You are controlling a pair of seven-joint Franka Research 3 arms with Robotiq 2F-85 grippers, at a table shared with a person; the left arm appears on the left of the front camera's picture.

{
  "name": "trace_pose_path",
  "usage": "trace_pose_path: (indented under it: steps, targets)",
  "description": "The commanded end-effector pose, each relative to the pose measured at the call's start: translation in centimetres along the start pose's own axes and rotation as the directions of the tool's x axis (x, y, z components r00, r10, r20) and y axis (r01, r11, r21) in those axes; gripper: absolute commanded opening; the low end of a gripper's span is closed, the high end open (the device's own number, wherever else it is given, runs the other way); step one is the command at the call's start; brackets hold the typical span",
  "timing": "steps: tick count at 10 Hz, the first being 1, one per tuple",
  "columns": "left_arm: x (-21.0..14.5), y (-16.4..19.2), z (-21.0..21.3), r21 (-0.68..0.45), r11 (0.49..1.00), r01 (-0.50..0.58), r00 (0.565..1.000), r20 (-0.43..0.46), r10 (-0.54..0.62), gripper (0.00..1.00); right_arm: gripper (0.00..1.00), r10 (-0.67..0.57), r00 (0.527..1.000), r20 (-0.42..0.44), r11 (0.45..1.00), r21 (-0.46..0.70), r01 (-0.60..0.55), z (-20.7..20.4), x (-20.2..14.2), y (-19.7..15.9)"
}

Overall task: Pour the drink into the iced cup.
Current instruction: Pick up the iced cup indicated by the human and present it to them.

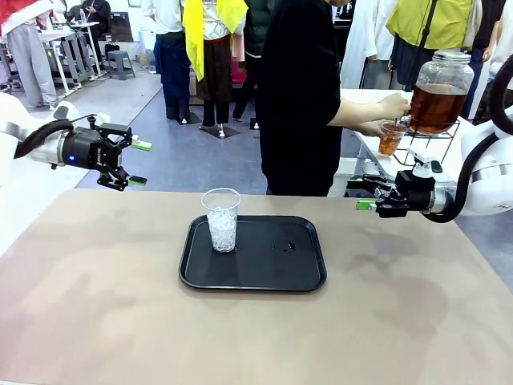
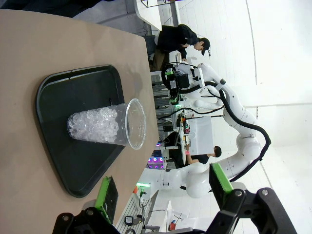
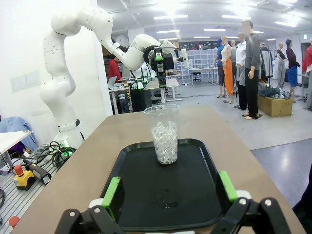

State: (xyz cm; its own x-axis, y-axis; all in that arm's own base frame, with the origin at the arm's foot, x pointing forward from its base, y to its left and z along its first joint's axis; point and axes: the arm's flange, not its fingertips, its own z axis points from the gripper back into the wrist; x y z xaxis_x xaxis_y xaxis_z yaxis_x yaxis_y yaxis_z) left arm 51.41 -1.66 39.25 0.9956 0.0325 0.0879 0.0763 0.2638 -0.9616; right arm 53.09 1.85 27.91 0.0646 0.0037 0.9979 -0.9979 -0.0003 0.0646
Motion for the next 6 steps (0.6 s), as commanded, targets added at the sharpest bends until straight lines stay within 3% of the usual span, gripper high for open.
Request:
trace_pose_path:
  steps: [1,6]
  targets:
    - [0.01,-0.15,0.05,0.000,1.000,0.002,1.000,0.001,-0.002,1.00,1.00,0.005,1.000,0.005,1.000,0.002,-0.005,0.06,0.30,0.04]
    - [0.01,-0.15,0.05,0.000,1.000,0.002,1.000,0.001,-0.002,1.00,1.00,0.005,1.000,0.005,1.000,0.002,-0.005,0.06,0.30,0.04]
